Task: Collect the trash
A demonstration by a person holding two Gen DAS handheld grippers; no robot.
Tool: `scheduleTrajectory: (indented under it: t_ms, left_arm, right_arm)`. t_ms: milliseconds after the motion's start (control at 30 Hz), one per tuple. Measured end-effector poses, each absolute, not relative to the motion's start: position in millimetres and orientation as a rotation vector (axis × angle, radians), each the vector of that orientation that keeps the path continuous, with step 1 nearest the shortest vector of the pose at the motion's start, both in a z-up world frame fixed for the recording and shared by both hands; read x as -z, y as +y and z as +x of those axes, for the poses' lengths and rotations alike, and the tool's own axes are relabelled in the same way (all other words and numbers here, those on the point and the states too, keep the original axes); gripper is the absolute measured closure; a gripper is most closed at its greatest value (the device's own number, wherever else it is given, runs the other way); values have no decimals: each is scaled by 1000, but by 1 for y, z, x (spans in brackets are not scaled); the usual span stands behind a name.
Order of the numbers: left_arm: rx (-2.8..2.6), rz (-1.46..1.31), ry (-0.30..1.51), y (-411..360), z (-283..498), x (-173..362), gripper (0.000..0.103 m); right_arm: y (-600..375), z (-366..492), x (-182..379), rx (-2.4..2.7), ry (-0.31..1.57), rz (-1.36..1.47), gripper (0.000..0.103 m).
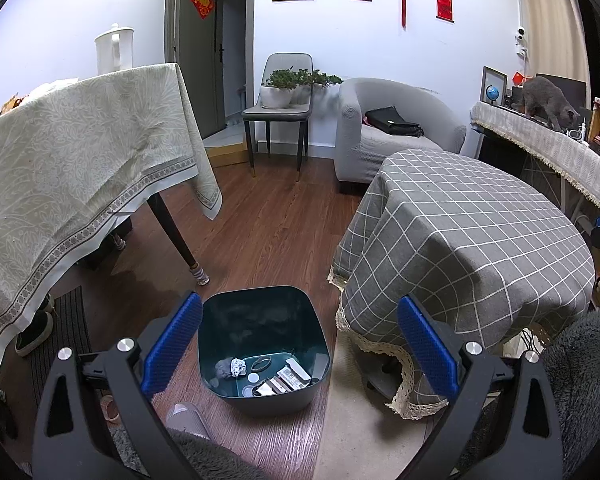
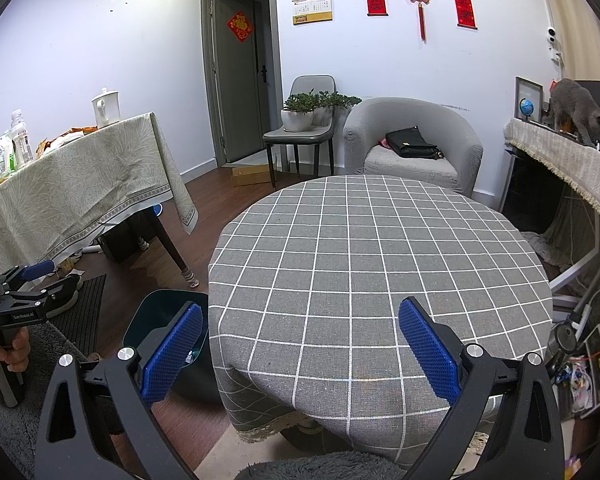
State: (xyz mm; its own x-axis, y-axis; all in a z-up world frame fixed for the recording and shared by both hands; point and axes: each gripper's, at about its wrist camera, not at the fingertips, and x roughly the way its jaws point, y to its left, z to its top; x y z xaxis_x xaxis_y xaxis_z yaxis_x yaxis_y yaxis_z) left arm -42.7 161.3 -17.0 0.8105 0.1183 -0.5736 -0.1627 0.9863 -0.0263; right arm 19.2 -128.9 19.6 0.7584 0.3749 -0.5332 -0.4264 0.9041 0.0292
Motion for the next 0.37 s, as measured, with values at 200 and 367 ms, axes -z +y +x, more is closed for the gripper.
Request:
scheduleTrajectory:
  t_ms: [200,367]
  left_arm:
    - [-157,-76,611,163,-41,18,3]
    - [-160,-76,611,163,-41,18,3]
  right_arm:
    - [-129,19,-19,-437,560,-96,4]
    - [-129,19,-20,-437,560,-96,4]
